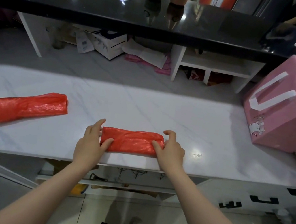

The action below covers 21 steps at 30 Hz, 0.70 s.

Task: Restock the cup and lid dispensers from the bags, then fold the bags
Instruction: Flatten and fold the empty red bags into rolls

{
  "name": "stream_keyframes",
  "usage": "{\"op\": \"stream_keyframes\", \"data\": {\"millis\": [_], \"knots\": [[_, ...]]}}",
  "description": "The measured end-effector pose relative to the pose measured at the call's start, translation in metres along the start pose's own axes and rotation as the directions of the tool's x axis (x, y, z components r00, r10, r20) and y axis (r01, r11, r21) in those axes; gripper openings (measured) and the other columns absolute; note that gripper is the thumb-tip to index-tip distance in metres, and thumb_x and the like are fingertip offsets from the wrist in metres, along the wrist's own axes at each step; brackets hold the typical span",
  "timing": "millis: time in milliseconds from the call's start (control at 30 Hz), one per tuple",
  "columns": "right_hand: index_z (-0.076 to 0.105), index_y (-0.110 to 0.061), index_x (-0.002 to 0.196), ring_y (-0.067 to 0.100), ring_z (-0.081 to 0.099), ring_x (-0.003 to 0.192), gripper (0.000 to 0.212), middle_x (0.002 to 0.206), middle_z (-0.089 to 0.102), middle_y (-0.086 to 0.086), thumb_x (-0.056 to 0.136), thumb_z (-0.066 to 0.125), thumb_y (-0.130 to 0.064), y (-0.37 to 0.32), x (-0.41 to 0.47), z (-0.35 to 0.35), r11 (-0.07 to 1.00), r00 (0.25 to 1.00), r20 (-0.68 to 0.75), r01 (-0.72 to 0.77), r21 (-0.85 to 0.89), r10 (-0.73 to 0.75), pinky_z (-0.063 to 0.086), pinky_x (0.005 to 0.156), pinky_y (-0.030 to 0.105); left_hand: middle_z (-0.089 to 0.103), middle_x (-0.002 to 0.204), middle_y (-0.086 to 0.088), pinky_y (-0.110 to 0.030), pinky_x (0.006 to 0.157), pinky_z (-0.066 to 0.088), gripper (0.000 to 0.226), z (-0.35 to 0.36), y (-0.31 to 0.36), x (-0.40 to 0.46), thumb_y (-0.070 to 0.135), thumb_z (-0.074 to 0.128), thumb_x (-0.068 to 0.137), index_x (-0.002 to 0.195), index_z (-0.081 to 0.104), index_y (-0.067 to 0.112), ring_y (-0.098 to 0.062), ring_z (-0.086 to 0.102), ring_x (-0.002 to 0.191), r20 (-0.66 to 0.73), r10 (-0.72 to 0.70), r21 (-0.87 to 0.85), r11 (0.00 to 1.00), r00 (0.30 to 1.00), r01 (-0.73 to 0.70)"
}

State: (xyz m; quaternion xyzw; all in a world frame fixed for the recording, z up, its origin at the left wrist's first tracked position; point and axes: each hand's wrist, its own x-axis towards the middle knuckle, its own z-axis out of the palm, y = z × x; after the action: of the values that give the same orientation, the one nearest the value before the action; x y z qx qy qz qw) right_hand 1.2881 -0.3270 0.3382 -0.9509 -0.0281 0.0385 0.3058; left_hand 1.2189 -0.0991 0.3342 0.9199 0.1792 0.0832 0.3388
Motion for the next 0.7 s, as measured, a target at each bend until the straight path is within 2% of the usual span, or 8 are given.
{"op": "stream_keyframes", "data": {"millis": [67,167,267,367,400,467,567,700], "knots": [[0.042,-0.028,0.129,0.022,0.052,0.105,0.045,0.102,0.059,-0.002,0.091,0.055,-0.048,0.002,0.001,0.003,0.991,0.999,-0.004,0.045,-0.127,-0.045,0.039,0.088,0.037,0.042,0.139,-0.014,-0.05,0.083,0.05,0.059,0.002,0.001,0.002,0.027,0.066,0.087,0.141,0.041,0.026,-0.035,0.059,0.105,-0.025,0.135,0.182,0.975,0.99,-0.129],[0.039,-0.032,0.14,0.026,0.033,0.13,0.049,0.141,0.039,0.004,0.094,0.054,-0.036,0.005,0.003,0.007,0.948,0.983,0.007,0.177,-0.266,-0.182,0.036,0.1,0.042,0.045,0.141,-0.023,-0.058,0.096,0.042,0.059,0.01,0.005,0.003,0.0,0.07,0.077,0.132,0.055,0.011,-0.047,0.05,0.119,0.062,0.427,0.401,0.817,0.902,-0.415],[0.028,-0.029,0.149,0.028,0.01,0.147,0.066,0.159,0.016,0.005,0.091,0.051,-0.006,0.008,0.003,0.012,0.773,0.855,0.219,0.519,-0.366,-0.47,0.016,0.116,0.05,0.026,0.155,-0.013,-0.049,0.114,0.017,0.066,0.015,0.004,0.004,-0.007,0.047,0.085,0.147,0.032,0.012,-0.037,0.022,0.143,0.256,0.399,0.405,0.783,0.88,-0.473],[0.016,-0.028,0.152,0.019,0.004,0.148,0.069,0.161,0.011,-0.005,0.093,0.042,-0.003,0.011,0.01,0.009,0.704,0.771,0.426,0.622,-0.342,-0.474,0.003,0.119,0.043,-0.003,0.158,0.004,-0.036,0.117,-0.002,0.058,0.018,-0.01,0.006,0.02,0.029,0.099,0.151,0.003,0.023,-0.022,-0.003,0.148,0.359,0.31,0.374,0.816,0.88,-0.44],[0.013,-0.028,0.153,0.017,0.003,0.148,0.065,0.161,0.01,-0.007,0.096,0.039,-0.009,0.013,0.013,0.006,0.717,0.76,0.463,0.622,-0.315,-0.456,0.001,0.119,0.04,-0.01,0.156,0.007,-0.034,0.116,-0.005,0.058,0.017,-0.011,0.004,0.041,0.022,0.099,0.149,-0.004,0.026,-0.018,-0.008,0.147,0.384,0.299,0.376,0.814,0.874,-0.444],[0.006,-0.028,0.153,0.012,-0.005,0.148,0.059,0.161,0.002,-0.009,0.101,0.033,-0.035,0.019,0.013,0.002,0.727,0.734,0.494,0.636,-0.26,-0.466,-0.005,0.118,0.038,-0.019,0.152,0.009,-0.033,0.115,-0.009,0.08,0.015,-0.012,-0.001,0.075,0.001,0.083,0.145,-0.013,0.027,-0.014,-0.019,0.142,0.427,0.283,0.388,0.801,0.859,-0.456],[-0.009,-0.028,0.152,0.007,-0.024,0.141,0.083,0.16,-0.013,-0.01,0.089,0.025,-0.069,0.026,0.005,0.0,0.674,0.695,0.546,0.68,-0.287,-0.468,-0.012,0.118,0.043,-0.021,0.153,0.006,-0.035,0.115,-0.01,0.095,0.015,-0.013,-0.005,0.084,-0.004,0.072,0.146,-0.016,0.026,-0.015,-0.023,0.141,0.435,0.296,0.437,0.756,0.85,-0.487],[-0.011,-0.027,0.152,0.009,-0.027,0.138,0.092,0.159,-0.017,-0.009,0.086,0.037,-0.071,0.029,-0.001,0.001,0.637,0.69,0.548,0.697,-0.33,-0.473,-0.012,0.117,0.049,-0.013,0.156,0.001,-0.038,0.116,-0.005,0.096,0.013,-0.012,-0.014,0.082,0.017,0.076,0.148,-0.009,0.023,-0.022,-0.012,0.144,0.434,0.319,0.454,0.73,0.843,-0.51]]}}
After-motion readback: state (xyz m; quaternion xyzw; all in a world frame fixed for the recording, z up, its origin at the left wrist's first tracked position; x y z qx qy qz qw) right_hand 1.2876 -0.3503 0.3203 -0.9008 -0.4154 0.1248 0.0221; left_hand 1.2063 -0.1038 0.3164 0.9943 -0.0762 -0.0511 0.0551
